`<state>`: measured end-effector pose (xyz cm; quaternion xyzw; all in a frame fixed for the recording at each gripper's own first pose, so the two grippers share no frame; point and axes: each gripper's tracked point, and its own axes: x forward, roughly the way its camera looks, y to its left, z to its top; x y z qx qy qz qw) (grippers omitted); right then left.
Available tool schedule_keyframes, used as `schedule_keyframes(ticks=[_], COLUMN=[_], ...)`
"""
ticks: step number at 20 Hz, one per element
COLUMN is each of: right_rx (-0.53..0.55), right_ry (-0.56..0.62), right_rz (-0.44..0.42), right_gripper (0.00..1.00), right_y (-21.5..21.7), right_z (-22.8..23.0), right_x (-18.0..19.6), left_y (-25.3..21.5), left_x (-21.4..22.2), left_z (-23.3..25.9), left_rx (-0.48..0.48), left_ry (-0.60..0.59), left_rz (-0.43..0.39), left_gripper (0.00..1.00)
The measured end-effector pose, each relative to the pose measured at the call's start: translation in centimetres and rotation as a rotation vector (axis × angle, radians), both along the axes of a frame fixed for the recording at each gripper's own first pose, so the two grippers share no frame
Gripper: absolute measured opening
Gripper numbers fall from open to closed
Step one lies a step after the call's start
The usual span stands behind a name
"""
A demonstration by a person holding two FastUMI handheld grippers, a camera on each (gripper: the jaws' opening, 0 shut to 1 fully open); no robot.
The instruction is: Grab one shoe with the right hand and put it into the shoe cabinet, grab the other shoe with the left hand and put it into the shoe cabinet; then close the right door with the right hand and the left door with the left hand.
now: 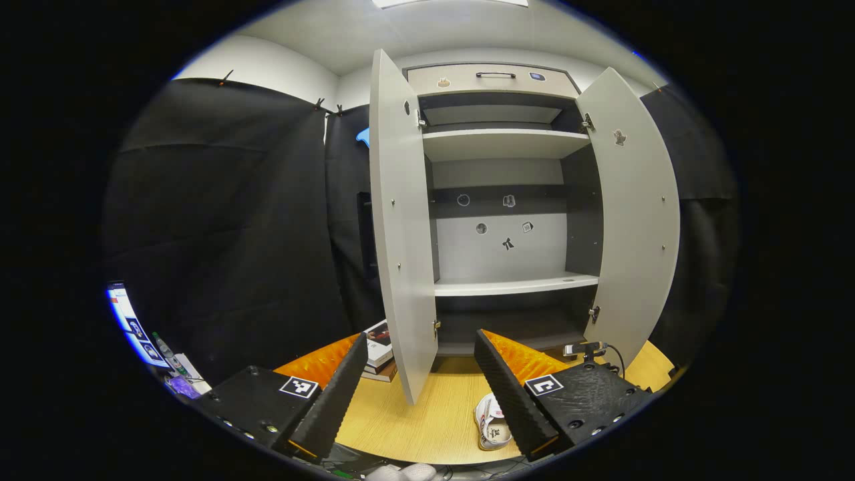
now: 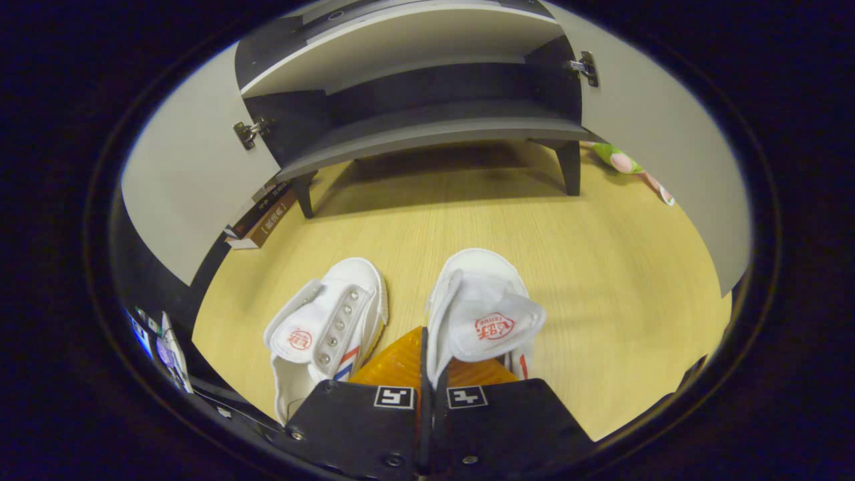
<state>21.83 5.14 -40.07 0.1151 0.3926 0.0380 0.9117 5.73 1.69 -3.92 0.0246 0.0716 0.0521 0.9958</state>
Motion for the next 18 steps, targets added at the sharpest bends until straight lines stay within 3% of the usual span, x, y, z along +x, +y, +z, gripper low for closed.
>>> schedule_keyframes(ticks=[4, 10, 18], right_rx=[-0.063, -0.065, -0.135], right_ry=[-0.087, -0.236, -0.464], right_rz=[0.039, 0.055, 0.066], right_gripper=[0.05, 0.05, 0.02], right_y=[-0.4, -0.5, -1.0], right_z=[5.6, 17.5, 32.2], right_x=[0.6, 3.6, 11.4], left_y=[-0.6, -1.3, -1.3], left_x=[0.4, 0.9, 1.5], left_z=[0.1, 0.0, 0.0], left_rx=[-0.014, -0.042, -0.045], left_ry=[-0.012, -0.021, -0.044], left_rz=[-0.02, -0.043, -0.013], left_gripper=[0.96, 0.96, 0.96])
